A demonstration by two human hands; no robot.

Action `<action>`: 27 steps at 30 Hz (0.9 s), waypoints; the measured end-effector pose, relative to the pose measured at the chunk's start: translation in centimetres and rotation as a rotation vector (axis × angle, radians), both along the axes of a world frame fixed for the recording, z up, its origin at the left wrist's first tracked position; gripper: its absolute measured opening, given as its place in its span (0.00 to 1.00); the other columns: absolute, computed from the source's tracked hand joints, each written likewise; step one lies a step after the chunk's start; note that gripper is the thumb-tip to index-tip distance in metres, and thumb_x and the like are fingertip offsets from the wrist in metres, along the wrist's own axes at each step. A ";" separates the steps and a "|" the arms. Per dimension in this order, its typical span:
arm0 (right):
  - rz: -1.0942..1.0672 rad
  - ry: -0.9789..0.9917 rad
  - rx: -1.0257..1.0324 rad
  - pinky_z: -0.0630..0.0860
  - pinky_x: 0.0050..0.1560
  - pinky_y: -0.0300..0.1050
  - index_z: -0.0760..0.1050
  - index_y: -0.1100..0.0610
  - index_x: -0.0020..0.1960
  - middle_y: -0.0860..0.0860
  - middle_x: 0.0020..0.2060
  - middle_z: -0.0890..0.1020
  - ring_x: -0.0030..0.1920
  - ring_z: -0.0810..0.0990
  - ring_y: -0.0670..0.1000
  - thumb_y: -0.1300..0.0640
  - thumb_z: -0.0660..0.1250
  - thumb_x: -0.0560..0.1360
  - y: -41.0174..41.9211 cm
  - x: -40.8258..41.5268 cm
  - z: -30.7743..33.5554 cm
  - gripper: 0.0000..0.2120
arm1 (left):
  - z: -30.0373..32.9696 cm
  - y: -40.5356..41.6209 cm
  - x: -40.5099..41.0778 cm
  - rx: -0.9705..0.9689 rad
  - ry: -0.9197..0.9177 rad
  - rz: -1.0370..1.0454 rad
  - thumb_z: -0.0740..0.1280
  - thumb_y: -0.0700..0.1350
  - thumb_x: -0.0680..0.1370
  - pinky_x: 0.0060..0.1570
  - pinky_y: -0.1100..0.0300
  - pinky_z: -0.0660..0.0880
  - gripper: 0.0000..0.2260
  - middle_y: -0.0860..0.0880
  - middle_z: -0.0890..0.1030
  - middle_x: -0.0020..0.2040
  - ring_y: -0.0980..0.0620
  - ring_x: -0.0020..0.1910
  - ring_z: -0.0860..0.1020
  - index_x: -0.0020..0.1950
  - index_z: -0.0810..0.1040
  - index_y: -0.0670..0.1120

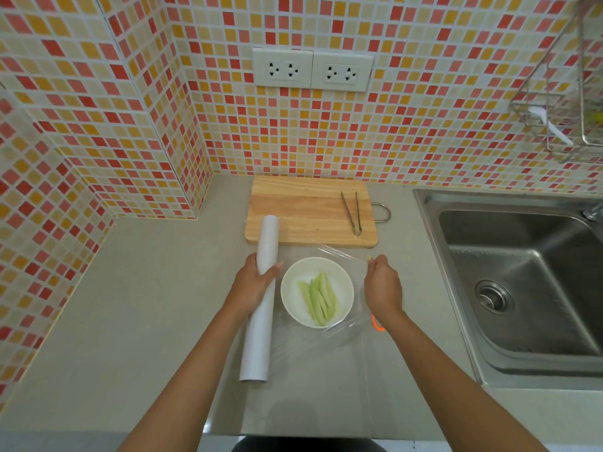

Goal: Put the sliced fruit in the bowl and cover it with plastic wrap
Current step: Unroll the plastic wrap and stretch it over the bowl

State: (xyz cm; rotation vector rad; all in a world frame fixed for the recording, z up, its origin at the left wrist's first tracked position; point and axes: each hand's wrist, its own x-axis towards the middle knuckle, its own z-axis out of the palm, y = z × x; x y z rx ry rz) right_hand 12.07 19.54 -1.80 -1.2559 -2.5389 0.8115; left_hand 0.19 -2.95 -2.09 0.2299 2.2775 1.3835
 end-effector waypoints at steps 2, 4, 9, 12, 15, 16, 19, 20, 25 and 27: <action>-0.002 -0.007 0.004 0.74 0.40 0.53 0.69 0.65 0.49 0.64 0.41 0.80 0.41 0.79 0.64 0.55 0.51 0.83 0.1 0.0 -0.1 0.15 | -0.2 0.0 -0.1 -0.009 0.002 0.018 0.66 0.58 0.77 0.38 0.66 0.69 0.25 0.54 0.76 0.52 0.63 0.45 0.75 0.69 0.68 0.47; 0.003 -0.012 0.011 0.74 0.40 0.53 0.69 0.65 0.49 0.63 0.40 0.80 0.41 0.79 0.64 0.55 0.51 0.83 0.1 0.0 -0.2 0.15 | -0.4 -0.1 0.0 -0.015 -0.001 0.026 0.65 0.58 0.78 0.38 0.65 0.69 0.23 0.55 0.76 0.50 0.63 0.45 0.75 0.68 0.69 0.47; 0.015 -0.025 0.037 0.72 0.37 0.50 0.68 0.63 0.47 0.61 0.38 0.79 0.38 0.78 0.63 0.54 0.50 0.83 -0.1 0.0 -0.7 0.15 | -1.0 -0.6 0.0 -0.003 -0.006 0.024 0.64 0.56 0.79 0.40 0.63 0.70 0.19 0.51 0.79 0.54 0.57 0.48 0.78 0.65 0.71 0.48; 0.012 -0.031 0.043 0.72 0.35 0.50 0.65 0.60 0.44 0.59 0.35 0.78 0.35 0.77 0.61 0.54 0.50 0.83 -0.2 0.1 -1.1 0.13 | -1.1 -0.7 0.0 0.033 -0.014 0.008 0.63 0.55 0.80 0.43 0.63 0.72 0.17 0.52 0.79 0.54 0.58 0.49 0.77 0.65 0.72 0.49; 0.003 -0.036 0.043 0.70 0.34 0.48 0.66 0.61 0.45 0.60 0.36 0.79 0.36 0.77 0.61 0.55 0.51 0.83 -0.2 0.1 -1.6 0.13 | -1.2 -0.9 -0.3 0.082 -0.027 0.001 0.62 0.52 0.81 0.48 0.61 0.72 0.16 0.53 0.78 0.56 0.56 0.53 0.78 0.67 0.71 0.49; 0.001 -0.037 0.043 0.69 0.34 0.47 0.67 0.62 0.46 0.61 0.37 0.79 0.37 0.78 0.62 0.55 0.51 0.83 -0.2 0.1 -1.7 0.13 | -1.3 -0.9 -0.3 0.095 -0.029 -0.001 0.61 0.51 0.81 0.48 0.62 0.72 0.16 0.53 0.78 0.57 0.55 0.54 0.77 0.68 0.71 0.49; 0.003 -0.045 0.052 0.68 0.34 0.47 0.68 0.63 0.47 0.62 0.38 0.80 0.38 0.79 0.63 0.54 0.52 0.83 -0.1 0.1 -1.9 0.14 | -1.4 -0.8 -0.2 0.113 -0.030 0.031 0.58 0.51 0.83 0.49 0.63 0.69 0.16 0.53 0.76 0.59 0.57 0.54 0.76 0.69 0.69 0.49; 0.005 -0.050 0.052 0.69 0.34 0.48 0.68 0.63 0.47 0.62 0.38 0.80 0.38 0.79 0.63 0.54 0.52 0.83 -0.1 0.1 -1.9 0.14 | -1.5 -0.7 -0.1 0.104 -0.024 0.043 0.57 0.51 0.83 0.49 0.63 0.68 0.16 0.53 0.75 0.59 0.58 0.53 0.75 0.69 0.68 0.49; 0.013 -0.084 0.051 0.69 0.35 0.48 0.69 0.64 0.49 0.63 0.40 0.80 0.40 0.79 0.63 0.55 0.51 0.83 -0.2 0.0 -1.9 0.14 | -1.6 -0.6 0.1 0.057 -0.038 0.056 0.63 0.58 0.79 0.44 0.62 0.70 0.20 0.53 0.77 0.57 0.55 0.52 0.76 0.67 0.69 0.50; 0.018 -0.099 0.051 0.71 0.37 0.49 0.69 0.65 0.50 0.63 0.40 0.80 0.40 0.79 0.63 0.55 0.51 0.83 -0.2 0.1 -1.9 0.14 | -1.6 -0.7 0.0 0.033 -0.027 0.058 0.67 0.59 0.76 0.40 0.65 0.70 0.22 0.53 0.77 0.54 0.58 0.48 0.77 0.64 0.70 0.50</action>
